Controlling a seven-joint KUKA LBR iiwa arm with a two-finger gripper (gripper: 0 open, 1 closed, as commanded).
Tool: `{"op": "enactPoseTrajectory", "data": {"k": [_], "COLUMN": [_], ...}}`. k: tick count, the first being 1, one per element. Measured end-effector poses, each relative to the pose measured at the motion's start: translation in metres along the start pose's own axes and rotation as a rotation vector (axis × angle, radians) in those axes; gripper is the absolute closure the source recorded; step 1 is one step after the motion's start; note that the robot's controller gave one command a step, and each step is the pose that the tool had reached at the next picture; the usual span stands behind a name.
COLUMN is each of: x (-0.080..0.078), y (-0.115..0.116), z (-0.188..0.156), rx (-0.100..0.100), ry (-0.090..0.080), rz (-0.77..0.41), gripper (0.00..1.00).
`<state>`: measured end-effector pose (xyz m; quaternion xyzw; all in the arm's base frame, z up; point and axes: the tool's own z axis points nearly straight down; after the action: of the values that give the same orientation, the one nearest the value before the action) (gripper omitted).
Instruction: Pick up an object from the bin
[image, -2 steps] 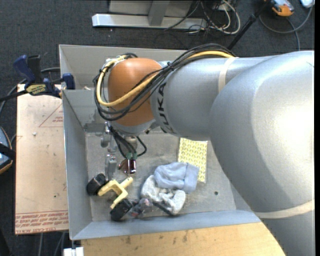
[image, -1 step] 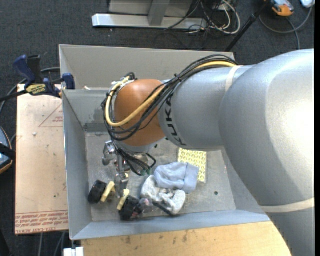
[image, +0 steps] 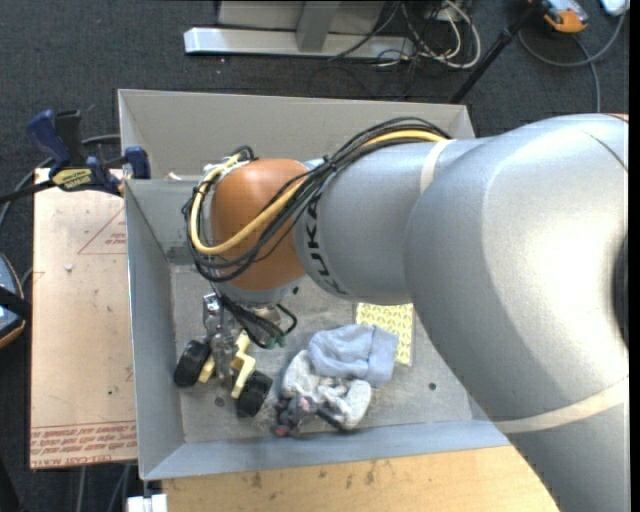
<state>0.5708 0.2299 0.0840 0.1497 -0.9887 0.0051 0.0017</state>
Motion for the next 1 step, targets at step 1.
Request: {"op": "enactPoseTrajectory", "data": {"k": [1], "x": [0.0], "y": [-0.0001], "z": [0.0], "rx": [0.0], "ry": [0.0], "rz": [0.001], "gripper": [1.0]}}
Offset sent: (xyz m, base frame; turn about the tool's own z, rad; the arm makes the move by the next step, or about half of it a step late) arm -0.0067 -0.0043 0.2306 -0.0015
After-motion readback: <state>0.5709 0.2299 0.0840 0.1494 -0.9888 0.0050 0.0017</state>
